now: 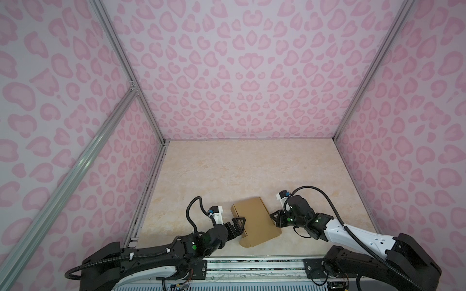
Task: Assemble paper box
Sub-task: Turn over the paper box at the bottom-center of the table.
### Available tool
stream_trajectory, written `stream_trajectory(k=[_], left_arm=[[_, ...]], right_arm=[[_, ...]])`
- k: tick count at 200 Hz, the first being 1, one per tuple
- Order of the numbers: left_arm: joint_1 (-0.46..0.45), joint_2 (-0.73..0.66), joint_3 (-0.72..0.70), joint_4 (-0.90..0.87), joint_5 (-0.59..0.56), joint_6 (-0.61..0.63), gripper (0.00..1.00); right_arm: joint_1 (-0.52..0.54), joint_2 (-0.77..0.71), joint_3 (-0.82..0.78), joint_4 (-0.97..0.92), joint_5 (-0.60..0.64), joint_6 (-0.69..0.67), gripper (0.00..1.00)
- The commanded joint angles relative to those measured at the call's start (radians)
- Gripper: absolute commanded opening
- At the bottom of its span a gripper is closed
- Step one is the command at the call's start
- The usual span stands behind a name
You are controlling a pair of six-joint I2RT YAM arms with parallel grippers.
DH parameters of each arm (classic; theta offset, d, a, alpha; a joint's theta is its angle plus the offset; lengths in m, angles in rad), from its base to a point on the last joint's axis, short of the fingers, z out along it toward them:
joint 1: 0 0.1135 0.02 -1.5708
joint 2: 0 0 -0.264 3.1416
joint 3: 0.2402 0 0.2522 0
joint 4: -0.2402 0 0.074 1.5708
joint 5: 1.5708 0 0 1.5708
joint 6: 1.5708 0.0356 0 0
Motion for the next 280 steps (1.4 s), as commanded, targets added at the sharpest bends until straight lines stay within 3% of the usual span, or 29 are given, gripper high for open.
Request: stream_trajectory(k=[1,107,280], left_arm=[[-0.004,0.012,0.015,0.046,-0.033,-0.007,0.98],[-0.008,0.085,0.038,0.121,-0.074,-0.011,1.00],[-0.024,0.068,0.039,0.146,-0.081,-0.026,0.69]], right_arm=[[-0.002,0.010,-0.014,-0.041,-0.008,-0.009,0.00],[-0.004,0.009,-0.016,-0.030,-0.027,-0.009,0.00],[-0.003,0.001,0.001,-0.031,-0.043,-0.009,0.00]])
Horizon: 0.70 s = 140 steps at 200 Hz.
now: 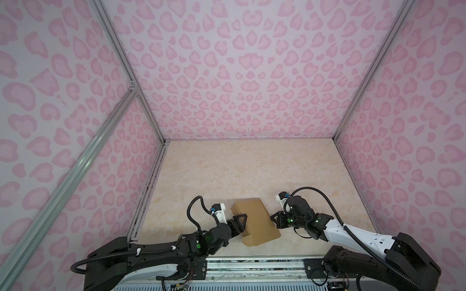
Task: Assemble paper box
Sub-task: Turn over the paper box at the bottom-center of the table.
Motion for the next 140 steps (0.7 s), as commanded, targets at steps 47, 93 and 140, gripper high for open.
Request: stream_trajectory(k=[47,93,140], left_arm=[[-0.001,-0.025,-0.001,0.013,-0.024,-0.006,0.62],[-0.001,-0.056,-0.008,-0.011,-0.040,-0.008,0.61],[-0.001,-0.150,-0.014,-0.092,-0.093,-0.053,0.55]], right_arm=[[0.001,-0.006,0.012,-0.028,-0.005,-0.010,0.00],[0.001,-0.021,0.036,-0.064,0.006,-0.022,0.00],[-0.004,-0.204,0.072,-0.186,0.127,-0.029,0.33]])
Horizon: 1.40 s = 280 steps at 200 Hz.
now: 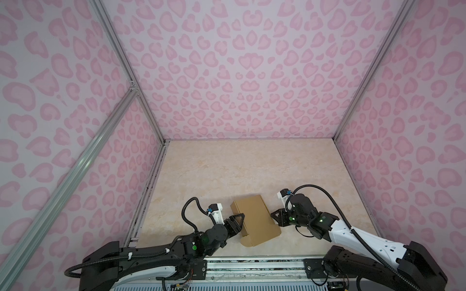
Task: Assemble paper box
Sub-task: Turn over the paper box at the bottom-center of the table.
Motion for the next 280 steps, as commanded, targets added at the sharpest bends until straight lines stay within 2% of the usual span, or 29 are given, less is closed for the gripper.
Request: stream_trajectory(k=[1,21,45,59,76,102,123,141,173,206,242,280], left_arm=[[0.001,-0.041,0.004,-0.053,-0.059,-0.035,0.55],[0.001,-0.083,0.031,-0.110,-0.092,-0.041,0.55],[0.001,-0.111,0.066,-0.162,-0.121,-0.042,0.55],[0.001,-0.116,0.087,-0.182,-0.135,-0.046,0.55],[0.002,-0.124,0.105,-0.205,-0.153,-0.056,0.55],[0.001,-0.150,0.096,-0.208,-0.189,-0.082,0.55],[0.001,-0.160,0.102,-0.199,-0.196,-0.084,0.55],[0.001,-0.159,0.114,-0.194,-0.195,-0.086,0.54],[0.000,-0.140,0.133,-0.173,-0.200,-0.080,0.55],[0.001,-0.125,0.141,-0.161,-0.204,-0.080,0.55],[0.001,-0.116,0.147,-0.148,-0.202,-0.088,0.55],[0.001,-0.125,0.161,-0.143,-0.213,-0.080,0.55]], right_arm=[[-0.004,-0.081,0.016,-0.079,0.086,-0.015,0.34],[-0.034,-0.172,0.044,-0.153,0.106,-0.021,0.46],[-0.076,-0.262,0.057,-0.178,0.043,0.042,0.56],[-0.079,-0.321,0.023,-0.136,0.018,0.157,0.59],[-0.077,-0.411,-0.070,-0.007,-0.024,0.383,0.62],[-0.038,-0.646,-0.235,0.123,0.111,0.696,0.63],[0.085,-0.811,-0.301,0.102,0.300,0.794,0.64],[0.219,-0.879,-0.374,0.136,0.441,0.871,0.66],[0.442,-0.857,-0.460,0.296,0.664,0.902,0.70],[0.570,-0.799,-0.491,0.428,0.829,0.878,0.75],[0.596,-0.701,-0.488,0.483,0.855,0.906,0.87],[0.607,-0.509,-0.454,0.587,0.820,0.939,0.98]])
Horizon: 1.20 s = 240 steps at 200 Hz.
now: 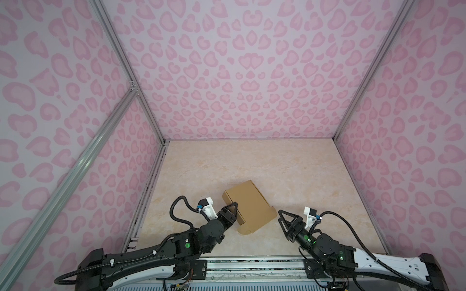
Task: Assemble paper box
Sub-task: Turn over the paper box at the bottom-center of the table.
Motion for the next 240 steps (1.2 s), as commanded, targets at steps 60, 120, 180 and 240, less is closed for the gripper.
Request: stream_trajectory(k=[60,120,180,240], left_arm=[[0.000,-0.010,0.024,0.053,-0.031,0.002,0.55],[0.000,-0.024,0.002,0.059,-0.034,-0.012,0.55],[-0.001,-0.036,-0.023,0.091,-0.020,-0.034,0.54],[0.000,-0.067,-0.046,0.102,-0.020,-0.044,0.54]], right_arm=[[0.037,0.436,0.044,0.432,-0.049,0.007,0.98],[0.054,0.785,0.079,0.863,-0.109,-0.031,0.98],[0.054,1.059,0.140,1.188,-0.111,-0.129,0.97],[0.042,1.081,0.143,1.189,-0.048,-0.118,0.86]])
